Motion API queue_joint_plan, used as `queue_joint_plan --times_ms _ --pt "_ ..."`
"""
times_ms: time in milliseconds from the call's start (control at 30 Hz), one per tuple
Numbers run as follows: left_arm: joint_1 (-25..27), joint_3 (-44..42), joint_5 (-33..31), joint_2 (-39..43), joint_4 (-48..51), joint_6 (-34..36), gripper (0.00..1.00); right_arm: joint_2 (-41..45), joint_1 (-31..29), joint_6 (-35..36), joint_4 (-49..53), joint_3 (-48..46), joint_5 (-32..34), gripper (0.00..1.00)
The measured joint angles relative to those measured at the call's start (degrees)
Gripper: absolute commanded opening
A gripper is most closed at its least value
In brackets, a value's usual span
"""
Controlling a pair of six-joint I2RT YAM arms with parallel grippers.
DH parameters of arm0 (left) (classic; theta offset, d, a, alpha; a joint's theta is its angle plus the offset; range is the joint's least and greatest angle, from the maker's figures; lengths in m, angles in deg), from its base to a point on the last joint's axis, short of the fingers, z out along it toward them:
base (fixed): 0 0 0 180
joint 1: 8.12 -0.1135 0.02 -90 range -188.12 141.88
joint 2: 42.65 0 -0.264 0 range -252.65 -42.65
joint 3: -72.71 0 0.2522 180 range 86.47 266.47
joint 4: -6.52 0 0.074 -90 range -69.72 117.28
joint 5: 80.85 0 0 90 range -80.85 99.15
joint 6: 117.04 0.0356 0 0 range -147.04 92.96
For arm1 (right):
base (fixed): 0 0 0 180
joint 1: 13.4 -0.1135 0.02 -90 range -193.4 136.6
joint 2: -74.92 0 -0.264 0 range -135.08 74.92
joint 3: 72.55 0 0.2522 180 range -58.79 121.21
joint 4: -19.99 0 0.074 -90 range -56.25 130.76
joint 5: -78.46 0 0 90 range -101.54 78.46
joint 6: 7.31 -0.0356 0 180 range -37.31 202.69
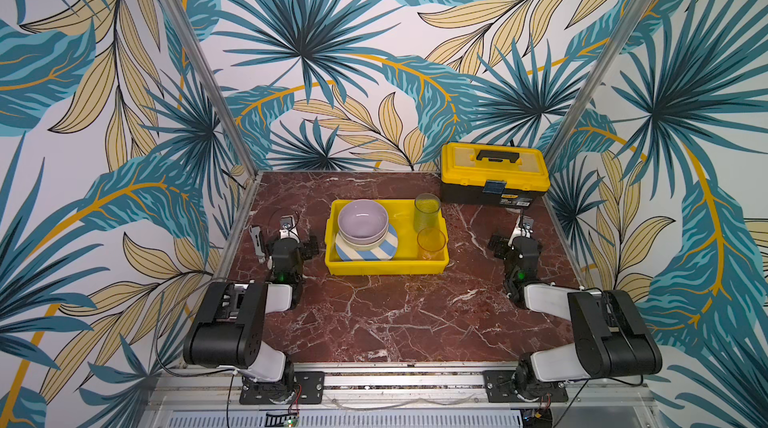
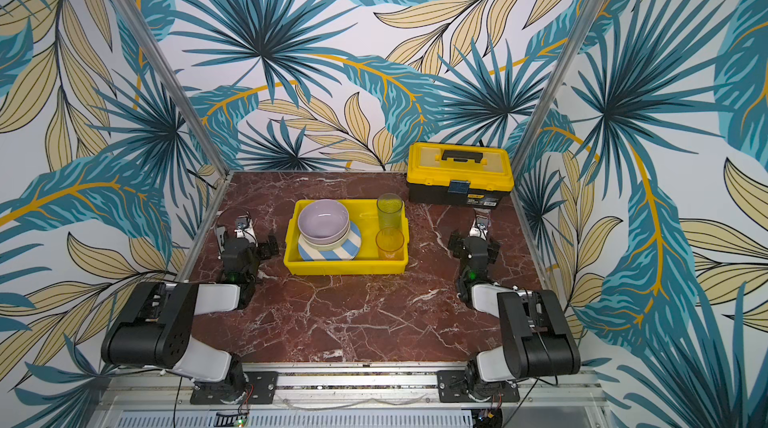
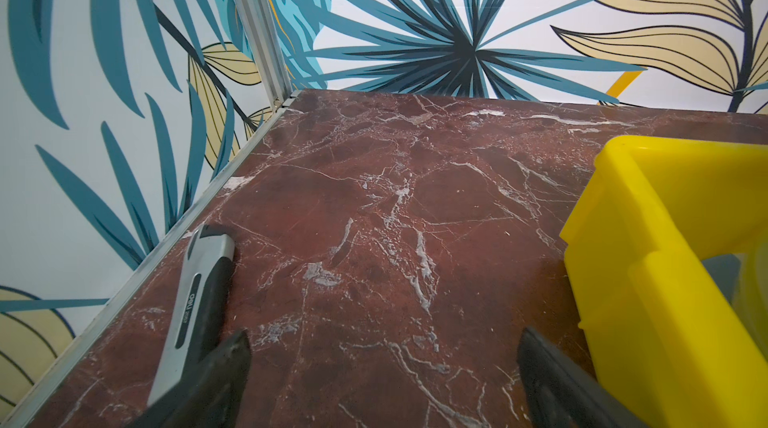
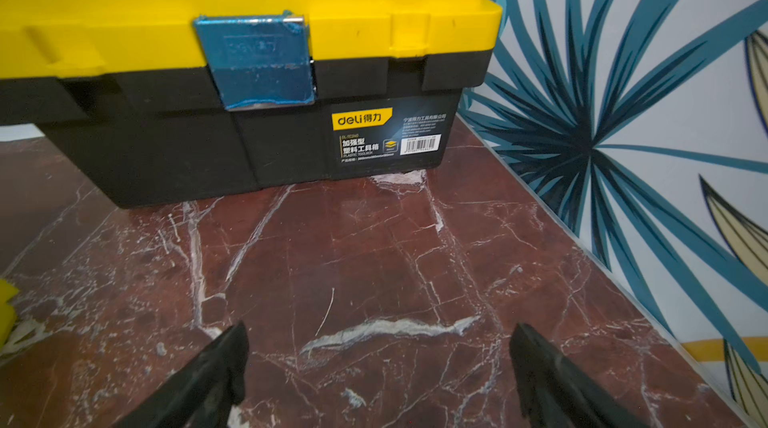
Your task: Place the mixed dishes into the plastic bin
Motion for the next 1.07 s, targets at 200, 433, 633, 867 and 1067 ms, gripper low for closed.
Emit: queue_joint_plan --times_ms 200,433,633,867,1067 --pt "-0.02 0.00 1.07 0.00 0.00 0.55 1.00 -1.27 0.00 0.70 -1.75 -0.81 -1.95 1.00" --pt "-0.37 0.00 1.88 0.00 -0.02 0.61 1.00 -1.25 0.00 0.72 -3.26 -0.81 -2.60 1.00" --pt "-0.50 0.00 2.05 0.00 0.00 0.59 1.00 -1.25 0.00 0.72 -3.45 -0.81 -2.62 1.00" --pt "-0.52 0.00 2.08 0.00 0.00 0.59 1.00 -1.25 0.00 0.74 -3.45 -0.81 -2.71 1.00" --pt "-0.55 0.00 2.10 0.00 0.00 0.59 1.00 -1.27 0.00 0.72 -3.45 -0.81 -2.82 1.00"
